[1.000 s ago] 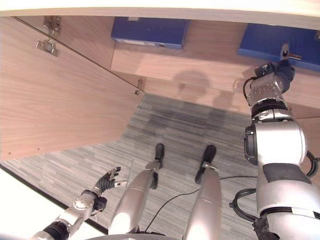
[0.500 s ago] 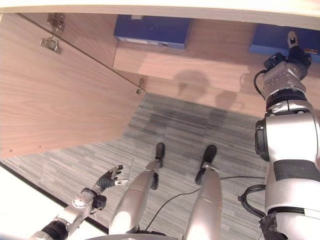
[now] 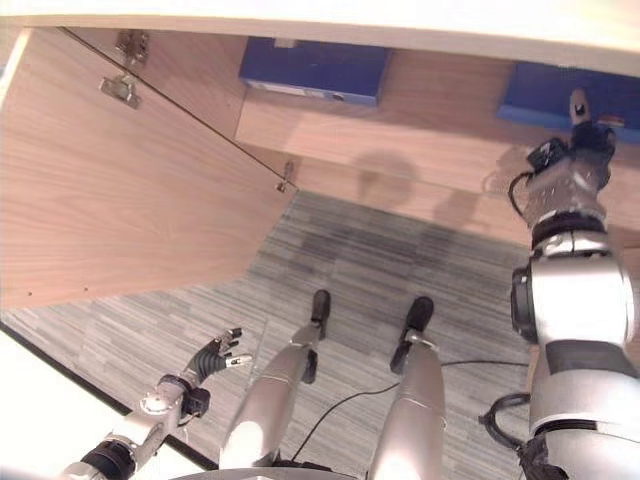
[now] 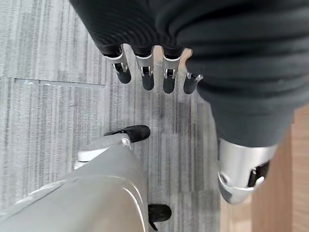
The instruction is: Put the empty folder in the office cabinet
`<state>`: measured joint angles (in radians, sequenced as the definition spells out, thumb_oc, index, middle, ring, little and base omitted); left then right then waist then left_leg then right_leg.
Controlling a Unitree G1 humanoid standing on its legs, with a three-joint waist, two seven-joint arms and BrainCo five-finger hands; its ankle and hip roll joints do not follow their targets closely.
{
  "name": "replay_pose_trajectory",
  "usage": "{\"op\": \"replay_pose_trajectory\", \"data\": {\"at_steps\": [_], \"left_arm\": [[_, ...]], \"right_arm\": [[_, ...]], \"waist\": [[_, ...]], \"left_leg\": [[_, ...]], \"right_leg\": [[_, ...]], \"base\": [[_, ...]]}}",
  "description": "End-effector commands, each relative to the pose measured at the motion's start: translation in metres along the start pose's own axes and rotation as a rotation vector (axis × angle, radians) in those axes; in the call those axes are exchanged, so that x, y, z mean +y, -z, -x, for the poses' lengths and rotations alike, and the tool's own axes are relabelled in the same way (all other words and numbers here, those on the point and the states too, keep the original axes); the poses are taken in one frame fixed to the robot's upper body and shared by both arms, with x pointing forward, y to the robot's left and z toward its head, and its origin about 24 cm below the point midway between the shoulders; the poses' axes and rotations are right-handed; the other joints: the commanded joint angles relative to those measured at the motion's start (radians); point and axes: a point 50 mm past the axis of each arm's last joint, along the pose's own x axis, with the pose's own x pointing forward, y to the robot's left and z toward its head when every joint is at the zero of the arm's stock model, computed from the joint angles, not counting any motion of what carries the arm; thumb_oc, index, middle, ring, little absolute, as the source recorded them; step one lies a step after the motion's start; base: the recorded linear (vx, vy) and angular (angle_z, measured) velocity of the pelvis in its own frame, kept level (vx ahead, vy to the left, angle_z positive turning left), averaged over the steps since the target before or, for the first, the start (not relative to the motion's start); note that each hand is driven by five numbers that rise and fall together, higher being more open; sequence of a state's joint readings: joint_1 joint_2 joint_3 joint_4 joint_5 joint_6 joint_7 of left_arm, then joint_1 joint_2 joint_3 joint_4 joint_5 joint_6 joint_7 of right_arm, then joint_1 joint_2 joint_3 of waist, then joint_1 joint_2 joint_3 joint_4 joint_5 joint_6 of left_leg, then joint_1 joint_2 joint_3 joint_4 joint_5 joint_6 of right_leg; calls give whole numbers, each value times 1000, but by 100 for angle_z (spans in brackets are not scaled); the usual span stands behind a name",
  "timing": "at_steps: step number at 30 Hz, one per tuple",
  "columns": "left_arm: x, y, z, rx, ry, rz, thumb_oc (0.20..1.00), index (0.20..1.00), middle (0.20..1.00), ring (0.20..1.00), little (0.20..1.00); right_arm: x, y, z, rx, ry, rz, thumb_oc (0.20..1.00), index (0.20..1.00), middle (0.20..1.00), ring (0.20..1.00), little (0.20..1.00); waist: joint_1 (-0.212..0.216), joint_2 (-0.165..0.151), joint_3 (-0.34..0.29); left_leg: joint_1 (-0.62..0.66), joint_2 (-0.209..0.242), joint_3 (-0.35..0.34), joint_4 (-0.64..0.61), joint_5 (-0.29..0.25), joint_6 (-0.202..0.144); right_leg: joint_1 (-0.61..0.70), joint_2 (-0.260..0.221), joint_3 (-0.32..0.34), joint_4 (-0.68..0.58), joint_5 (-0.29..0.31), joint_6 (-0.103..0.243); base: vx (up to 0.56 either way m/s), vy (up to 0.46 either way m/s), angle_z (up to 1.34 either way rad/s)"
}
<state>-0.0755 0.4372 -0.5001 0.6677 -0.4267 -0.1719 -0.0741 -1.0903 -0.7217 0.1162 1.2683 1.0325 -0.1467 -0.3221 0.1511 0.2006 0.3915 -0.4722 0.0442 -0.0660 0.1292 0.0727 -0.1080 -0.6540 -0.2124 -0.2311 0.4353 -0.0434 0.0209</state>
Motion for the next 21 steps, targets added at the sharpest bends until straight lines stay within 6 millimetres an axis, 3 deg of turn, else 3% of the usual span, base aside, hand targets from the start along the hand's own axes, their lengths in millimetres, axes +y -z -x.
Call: {"op": "replay_pose_trajectory", "data": {"at_steps": [1,2,3,4,5,7,11,15,18,21], "left_arm": [[21,12,9,33,-63,24,1000,1000,1000,1000,1000],[22,13,9,36,-64,23,1000,1000,1000,1000,1000],[21,15,9,44,-71,34,1000,1000,1000,1000,1000],[22,22,11,67,-97,77,1000,1000,1000,1000,1000],[23,23,11,70,-98,76,1000,1000,1000,1000,1000],[22,34,14,105,-135,135,1000,1000,1000,1000,1000],[24,60,28,190,-185,173,1000,1000,1000,1000,1000],[27,80,40,263,-231,196,1000,1000,1000,1000,1000],[28,98,52,334,-265,223,1000,1000,1000,1000,1000],[28,105,57,367,-283,233,1000,1000,1000,1000,1000]], "right_arm": [[-3,29,11,-34,-76,-176,1000,1000,1000,1000,1000],[-3,30,11,-31,-75,-177,1000,1000,1000,1000,1000],[-6,46,16,2,-80,-189,1000,1000,1000,1000,1000],[-16,87,31,80,-86,-188,1000,1000,1000,1000,1000],[-17,88,32,82,-84,-188,1000,1000,1000,1000,1000],[-38,139,60,195,-109,-142,1000,1000,1000,1000,1000],[-76,195,108,348,-148,-56,1000,1000,1000,1000,1000],[-109,224,143,471,-217,125,1000,1000,1000,1000,1000],[-133,242,168,584,-302,306,1000,1000,1000,1000,1000],[-142,250,180,633,-355,403,1000,1000,1000,1000,1000]], "waist": [[-4,-44,-10],[-4,-46,-10],[-11,-51,-12],[-23,-71,-15],[-22,-71,-16],[-41,-97,-28],[-74,-139,-55],[-100,-173,-96],[-114,-194,-165],[-114,-202,-198]], "left_leg": [[54,29,-31,-15,-71,-26],[57,30,-31,-17,-70,-26],[63,34,-30,-23,-64,-24],[99,43,-24,-32,-72,-24],[99,44,-25,-37,-62,-23],[144,55,-16,-51,-66,-23],[237,68,4,-84,-73,-19],[321,67,23,-117,-80,-14],[408,61,50,-173,-81,-11],[447,56,67,-198,-81,-8]], "right_leg": [[170,23,11,-47,-111,124],[174,23,10,-50,-110,124],[181,25,10,-66,-91,125],[222,30,12,-94,-87,128],[226,32,11,-105,-74,128],[279,37,10,-148,-58,129],[377,48,11,-214,-34,135],[460,58,16,-278,-12,139],[537,68,28,-367,26,149],[570,72,33,-400,37,153]], "base": [[0,0,0],[3,5,-9],[12,50,-11],[-8,56,-9],[14,50,-5],[26,46,-10],[42,54,-10],[39,53,-21],[78,82,-17],[63,52,-23]]}}
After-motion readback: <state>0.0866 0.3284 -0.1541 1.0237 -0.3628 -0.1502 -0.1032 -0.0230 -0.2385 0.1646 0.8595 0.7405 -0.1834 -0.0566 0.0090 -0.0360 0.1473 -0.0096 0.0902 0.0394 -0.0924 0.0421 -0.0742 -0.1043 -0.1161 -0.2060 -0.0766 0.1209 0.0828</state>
